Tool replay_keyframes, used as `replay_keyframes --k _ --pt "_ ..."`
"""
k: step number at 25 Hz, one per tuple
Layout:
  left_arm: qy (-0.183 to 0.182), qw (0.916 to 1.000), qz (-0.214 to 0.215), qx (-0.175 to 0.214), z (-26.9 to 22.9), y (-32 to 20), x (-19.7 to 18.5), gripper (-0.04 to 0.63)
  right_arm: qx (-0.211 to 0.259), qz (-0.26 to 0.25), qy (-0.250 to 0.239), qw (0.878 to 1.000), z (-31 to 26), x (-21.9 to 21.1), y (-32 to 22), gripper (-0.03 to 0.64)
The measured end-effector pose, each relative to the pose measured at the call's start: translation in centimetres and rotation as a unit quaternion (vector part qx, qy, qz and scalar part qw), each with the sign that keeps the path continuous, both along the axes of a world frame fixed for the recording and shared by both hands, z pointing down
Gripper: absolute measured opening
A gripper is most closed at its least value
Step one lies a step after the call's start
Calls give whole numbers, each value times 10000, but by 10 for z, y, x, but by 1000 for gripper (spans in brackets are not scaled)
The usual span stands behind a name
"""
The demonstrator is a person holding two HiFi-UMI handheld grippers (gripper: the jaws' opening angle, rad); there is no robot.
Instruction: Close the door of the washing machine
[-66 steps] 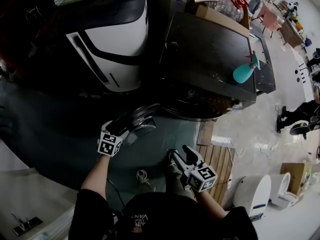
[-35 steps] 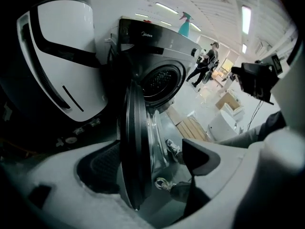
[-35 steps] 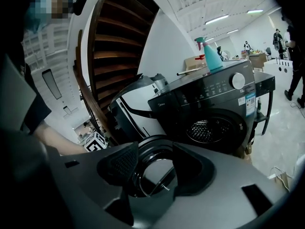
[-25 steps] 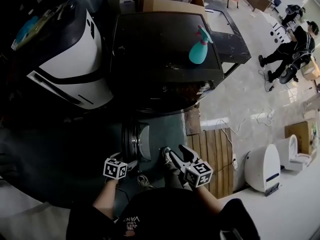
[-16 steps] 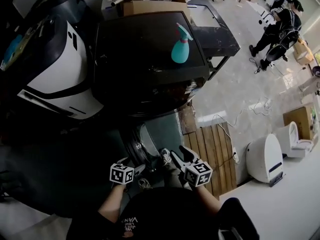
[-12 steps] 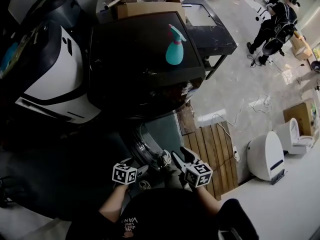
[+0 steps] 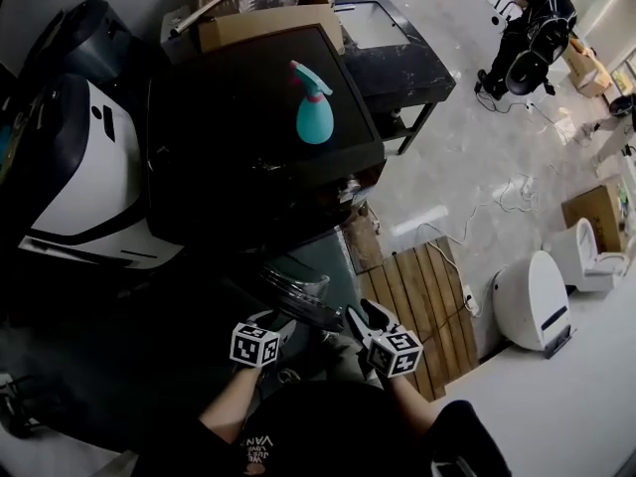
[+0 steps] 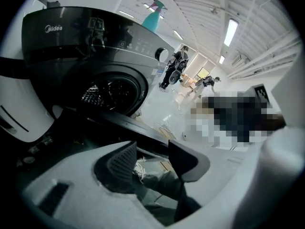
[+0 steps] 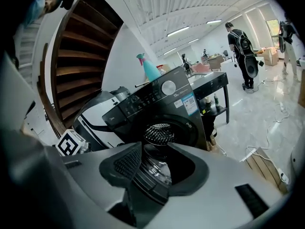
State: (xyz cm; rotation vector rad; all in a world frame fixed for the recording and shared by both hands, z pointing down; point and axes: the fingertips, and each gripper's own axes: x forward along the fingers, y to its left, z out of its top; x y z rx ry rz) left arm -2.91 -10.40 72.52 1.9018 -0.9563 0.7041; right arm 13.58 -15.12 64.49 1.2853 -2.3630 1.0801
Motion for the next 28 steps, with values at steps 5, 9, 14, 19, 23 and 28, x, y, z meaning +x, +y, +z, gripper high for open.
replay_keyframes --k 5,9,14,19,23,28 --pt "-93 9998 -81 126 0 -36 7 172 17 -17 215 9998 13 13 -19 101" --pt "-201 9994 -197 224 2 -63 9 110 -36 -64 411 9991 31 24 -33 23" --pt "-460 9984 -181 277 7 -93 8 12 -154 -261 520 9982 51 21 -50 0" --pt "-323 9987 -250 304 4 -115 11 11 -365 -350 498 9975 74 7 -64 0" --pt "-276 9981 -313 443 4 -135 11 11 -376 -300 490 9976 90 -10 -85 0" --pt "-230 9974 -405 548 3 -155 11 11 -427 -207 562 9973 109 -24 -113 0"
